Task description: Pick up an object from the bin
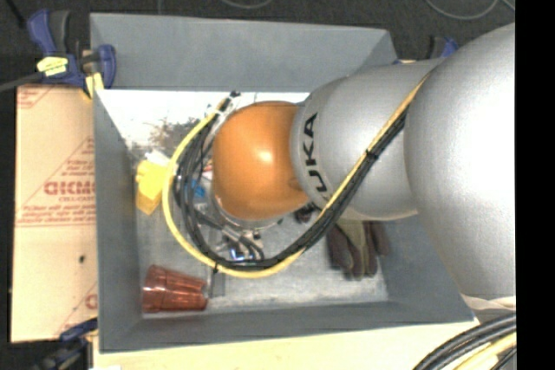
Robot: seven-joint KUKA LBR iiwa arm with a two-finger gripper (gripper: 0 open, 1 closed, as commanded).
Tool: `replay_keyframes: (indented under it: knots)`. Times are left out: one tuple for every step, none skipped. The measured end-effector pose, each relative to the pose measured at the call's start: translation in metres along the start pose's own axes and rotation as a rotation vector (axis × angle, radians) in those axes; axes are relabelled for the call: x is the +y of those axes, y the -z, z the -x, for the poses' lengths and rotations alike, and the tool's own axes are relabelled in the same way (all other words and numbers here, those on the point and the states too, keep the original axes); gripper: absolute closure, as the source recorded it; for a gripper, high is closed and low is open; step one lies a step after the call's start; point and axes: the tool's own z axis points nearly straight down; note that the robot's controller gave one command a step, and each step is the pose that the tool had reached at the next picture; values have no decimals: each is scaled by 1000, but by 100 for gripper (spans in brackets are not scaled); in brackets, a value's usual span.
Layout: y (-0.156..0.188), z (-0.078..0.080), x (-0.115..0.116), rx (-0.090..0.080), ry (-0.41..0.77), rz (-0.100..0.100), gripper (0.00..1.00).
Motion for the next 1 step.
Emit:
replay_keyframes:
  knots:
    - [-43, -2, 13, 10, -44, -1, 0]
